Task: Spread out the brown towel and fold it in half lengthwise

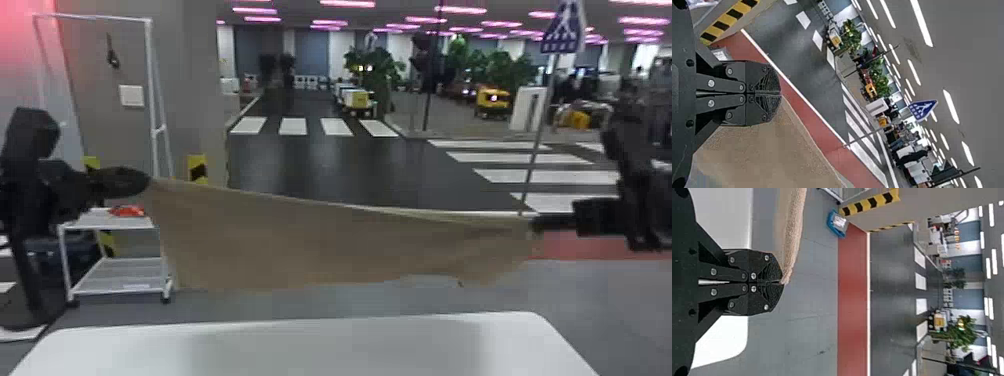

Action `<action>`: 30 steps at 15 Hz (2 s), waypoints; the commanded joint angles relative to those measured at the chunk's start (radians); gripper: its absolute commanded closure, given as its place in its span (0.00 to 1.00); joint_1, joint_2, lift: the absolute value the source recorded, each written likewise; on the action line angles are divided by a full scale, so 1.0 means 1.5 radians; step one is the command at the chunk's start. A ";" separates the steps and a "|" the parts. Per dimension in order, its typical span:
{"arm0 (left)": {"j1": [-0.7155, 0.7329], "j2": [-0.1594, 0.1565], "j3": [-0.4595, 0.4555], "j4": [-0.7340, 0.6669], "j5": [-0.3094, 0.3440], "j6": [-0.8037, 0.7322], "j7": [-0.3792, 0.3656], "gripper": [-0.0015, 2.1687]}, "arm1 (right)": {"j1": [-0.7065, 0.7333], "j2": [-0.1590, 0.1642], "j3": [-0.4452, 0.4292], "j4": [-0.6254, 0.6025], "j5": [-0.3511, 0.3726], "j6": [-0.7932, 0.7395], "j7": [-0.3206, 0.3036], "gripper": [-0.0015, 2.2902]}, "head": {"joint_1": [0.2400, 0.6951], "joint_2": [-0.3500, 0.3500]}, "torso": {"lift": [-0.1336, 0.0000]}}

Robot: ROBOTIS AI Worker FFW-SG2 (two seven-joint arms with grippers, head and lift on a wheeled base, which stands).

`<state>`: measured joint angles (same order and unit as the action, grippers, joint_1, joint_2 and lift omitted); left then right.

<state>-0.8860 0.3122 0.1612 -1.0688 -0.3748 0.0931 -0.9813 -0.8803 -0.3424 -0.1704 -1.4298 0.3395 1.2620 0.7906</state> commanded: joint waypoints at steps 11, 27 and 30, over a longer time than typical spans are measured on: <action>0.566 0.055 0.198 -0.211 0.041 -0.267 -0.081 0.65 | 0.605 -0.066 -0.160 -0.349 -0.093 0.019 0.165 0.66 | 1.00 0.44 | 0.07; 0.564 0.069 0.182 -0.261 -0.072 -0.292 -0.267 0.65 | 0.606 -0.049 -0.112 -0.439 -0.101 0.050 0.299 0.18 | 1.00 0.47 | 0.07; 0.568 0.070 0.184 -0.261 -0.073 -0.292 -0.268 0.65 | 0.591 -0.051 -0.016 -0.560 -0.095 0.207 0.326 0.13 | 1.00 0.57 | 0.07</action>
<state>-0.0367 0.4162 0.4343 -1.4602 -0.4842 -0.3444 -1.3836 0.0255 -0.4156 -0.2633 -2.1869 0.1953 1.5032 1.2791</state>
